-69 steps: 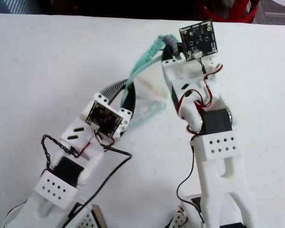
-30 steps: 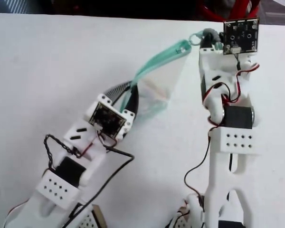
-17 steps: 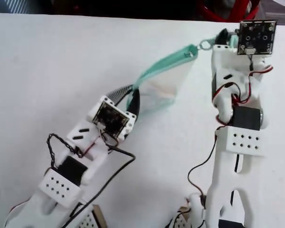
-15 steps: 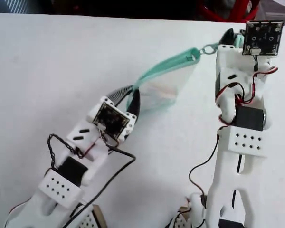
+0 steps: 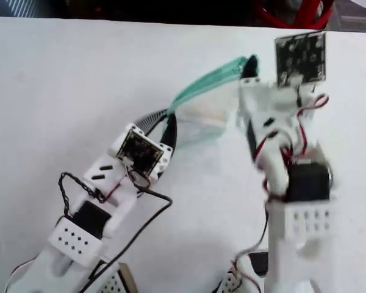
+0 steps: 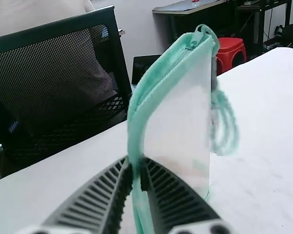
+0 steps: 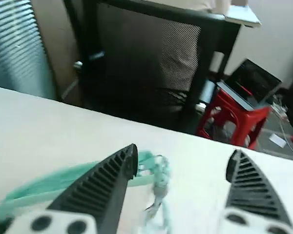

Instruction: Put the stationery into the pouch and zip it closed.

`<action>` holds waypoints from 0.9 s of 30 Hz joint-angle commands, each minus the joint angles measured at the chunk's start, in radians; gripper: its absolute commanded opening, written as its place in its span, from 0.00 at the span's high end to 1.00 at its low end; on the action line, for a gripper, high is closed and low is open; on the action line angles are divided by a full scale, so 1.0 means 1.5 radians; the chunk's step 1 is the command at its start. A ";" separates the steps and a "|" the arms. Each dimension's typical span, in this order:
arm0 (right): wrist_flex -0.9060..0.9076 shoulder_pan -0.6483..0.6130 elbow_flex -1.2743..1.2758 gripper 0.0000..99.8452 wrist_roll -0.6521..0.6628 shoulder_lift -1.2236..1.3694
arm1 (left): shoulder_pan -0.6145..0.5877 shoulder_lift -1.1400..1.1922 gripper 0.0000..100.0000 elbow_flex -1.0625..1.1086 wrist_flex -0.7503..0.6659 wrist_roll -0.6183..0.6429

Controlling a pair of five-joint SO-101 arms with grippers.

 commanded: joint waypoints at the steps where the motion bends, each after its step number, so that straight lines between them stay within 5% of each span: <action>1: 0.078 -0.082 -0.068 0.74 0.003 -0.069 | 0.001 0.003 0.98 0.009 0.005 -0.002; 5: 0.125 -0.095 -0.101 0.74 0.002 -0.080 | -0.010 0.003 0.98 0.008 0.005 0.000; 11: 0.194 0.005 -0.069 0.74 0.001 -0.084 | -0.093 0.002 0.98 -0.021 0.006 0.055; 20: 0.130 0.114 0.214 0.74 -0.009 -0.085 | -0.337 0.002 0.98 -0.191 0.151 0.230; 23: 0.073 0.151 0.312 0.74 -0.049 -0.085 | -0.397 0.005 0.98 -0.217 0.127 0.196; 27: -0.009 0.166 0.417 0.74 -0.070 -0.085 | -0.404 0.006 0.98 -0.220 0.059 0.048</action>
